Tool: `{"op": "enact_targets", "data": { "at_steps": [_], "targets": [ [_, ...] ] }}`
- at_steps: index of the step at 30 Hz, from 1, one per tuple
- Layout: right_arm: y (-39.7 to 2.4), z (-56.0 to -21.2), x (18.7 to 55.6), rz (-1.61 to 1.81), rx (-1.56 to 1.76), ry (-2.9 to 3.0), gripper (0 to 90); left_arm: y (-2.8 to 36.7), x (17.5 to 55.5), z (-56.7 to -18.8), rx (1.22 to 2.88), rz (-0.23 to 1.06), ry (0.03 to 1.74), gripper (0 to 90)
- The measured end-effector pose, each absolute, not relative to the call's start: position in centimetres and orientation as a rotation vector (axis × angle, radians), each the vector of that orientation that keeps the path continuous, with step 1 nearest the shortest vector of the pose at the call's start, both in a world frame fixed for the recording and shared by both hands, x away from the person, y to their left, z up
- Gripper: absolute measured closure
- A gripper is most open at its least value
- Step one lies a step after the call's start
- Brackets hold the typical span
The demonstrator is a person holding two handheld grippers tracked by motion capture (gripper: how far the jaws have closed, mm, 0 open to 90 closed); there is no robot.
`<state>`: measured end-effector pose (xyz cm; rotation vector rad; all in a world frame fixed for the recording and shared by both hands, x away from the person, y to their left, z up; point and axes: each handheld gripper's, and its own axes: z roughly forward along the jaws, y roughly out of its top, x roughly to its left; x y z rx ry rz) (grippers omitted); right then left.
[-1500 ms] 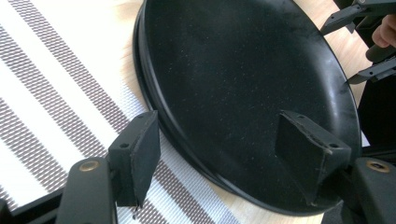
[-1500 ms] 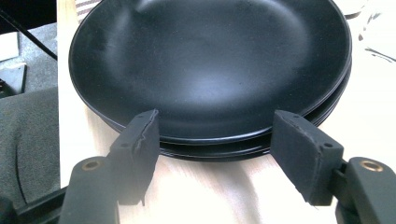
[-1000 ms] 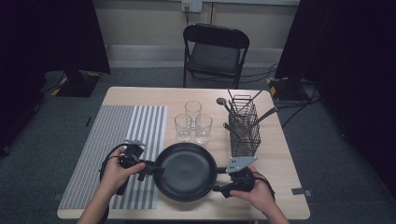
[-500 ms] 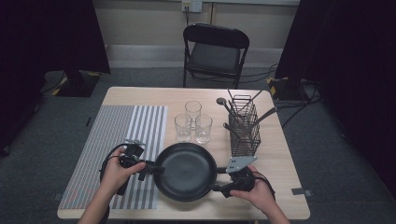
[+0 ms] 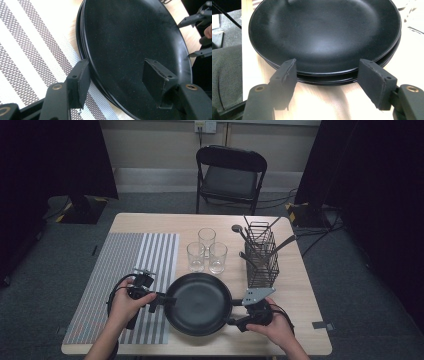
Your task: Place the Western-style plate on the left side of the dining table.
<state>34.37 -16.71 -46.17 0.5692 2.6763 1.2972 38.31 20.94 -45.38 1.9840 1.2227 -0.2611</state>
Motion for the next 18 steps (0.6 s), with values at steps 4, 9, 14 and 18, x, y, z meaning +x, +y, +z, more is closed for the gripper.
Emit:
{"op": "enact_targets", "data": {
  "at_steps": [4,9,14,18],
  "targets": [
    [-16.68,-46.18,34.37,1.297,0.567,2.677,31.7,20.87,38.33,-45.3,1.989,-0.257,1.235,40.7],
    [-16.7,-46.25,34.42,1.306,0.569,2.674,31.7,20.78,38.35,-45.24,1.984,-0.249,1.26,42.3],
    [-16.64,-46.29,34.44,1.309,0.577,2.674,31.7,20.72,38.37,-45.23,1.982,-0.249,1.273,43.1],
    [-16.52,-46.32,34.5,1.31,0.576,2.673,31.7,20.71,38.43,-45.23,1.981,-0.251,1.281,42.2]
  ]
}}
